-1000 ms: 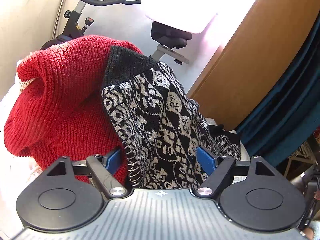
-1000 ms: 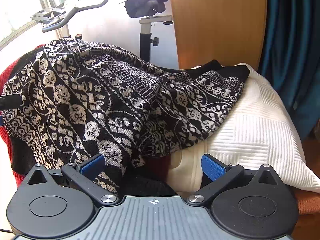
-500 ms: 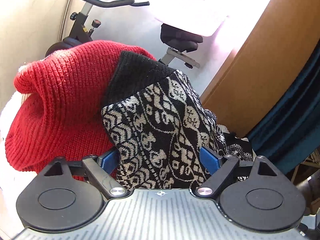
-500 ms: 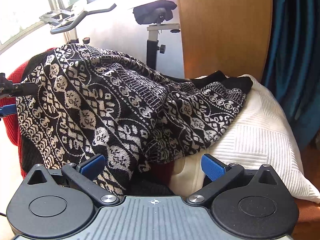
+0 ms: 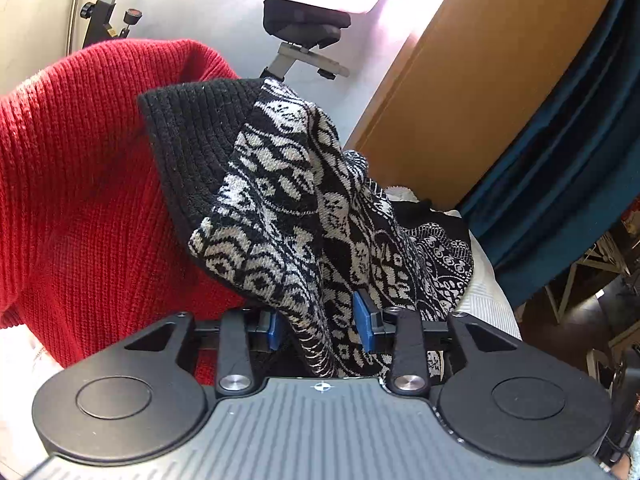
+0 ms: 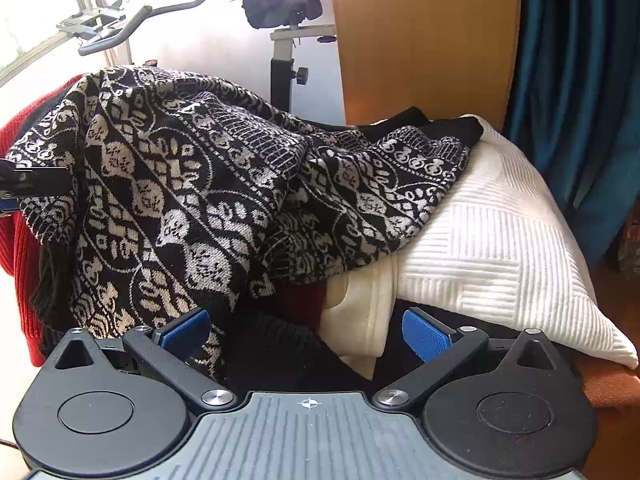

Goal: Fold clothes
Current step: 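Close the left gripper on the patterned sweater while the right gripper closes on it too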

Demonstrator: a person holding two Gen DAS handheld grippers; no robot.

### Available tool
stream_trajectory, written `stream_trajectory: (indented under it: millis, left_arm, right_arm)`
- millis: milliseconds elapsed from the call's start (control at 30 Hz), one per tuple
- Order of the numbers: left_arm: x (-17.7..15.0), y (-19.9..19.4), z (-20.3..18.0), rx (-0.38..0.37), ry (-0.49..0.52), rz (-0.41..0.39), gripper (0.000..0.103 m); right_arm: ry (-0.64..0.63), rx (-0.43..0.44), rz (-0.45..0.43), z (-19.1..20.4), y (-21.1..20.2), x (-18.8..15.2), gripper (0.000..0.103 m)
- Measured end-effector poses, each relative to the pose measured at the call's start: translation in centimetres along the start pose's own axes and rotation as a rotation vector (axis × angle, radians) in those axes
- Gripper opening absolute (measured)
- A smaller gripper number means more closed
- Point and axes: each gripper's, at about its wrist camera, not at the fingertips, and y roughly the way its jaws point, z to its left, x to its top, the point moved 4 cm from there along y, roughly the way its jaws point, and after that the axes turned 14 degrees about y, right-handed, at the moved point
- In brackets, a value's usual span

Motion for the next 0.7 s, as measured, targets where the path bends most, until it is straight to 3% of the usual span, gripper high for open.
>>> stream_trajectory:
  millis: [100,167,333,533,567,633,700]
  left_arm:
    - [-0.4,0.7,0.3,-0.012,0.002,0.011,0.035]
    - [-0.4,-0.1,0.0,0.032,0.029,0.001,0.013]
    - [-0.6,-5.2,-1.1,0.101,0.04,-0.11,0.011]
    - [-0.7,-11.5,-2.2,0.008,-0.019,-0.242,0.007]
    - [-0.8,-11.8,-2.5,0.003,-0.022,-0.247,0.007]
    - [-1.0,-12.2,-2.8,-0.002,-0.029,-0.251,0.006]
    - [-1.2,-11.7,-2.3,0.019,-0.049,-0.231,0.007]
  right_arm:
    - [-0.028,0.012,-0.005,0.1,-0.5,-0.4,0.102]
    - [-0.041,0.007,0.002,-0.1,-0.5,-0.7,0.102]
    - [-0.007,0.055,0.027,-0.3,-0.3,-1.3,0.102]
    - [-0.05,0.194,0.018,2.7,0.2,-1.1,0.101]
    - [-0.054,0.211,0.024,3.1,0.5,-1.0,0.096]
    - [-0.082,0.21,0.04,3.8,1.2,-1.0,0.076]
    - [-0.1,0.198,0.042,4.0,1.5,-1.0,0.046]
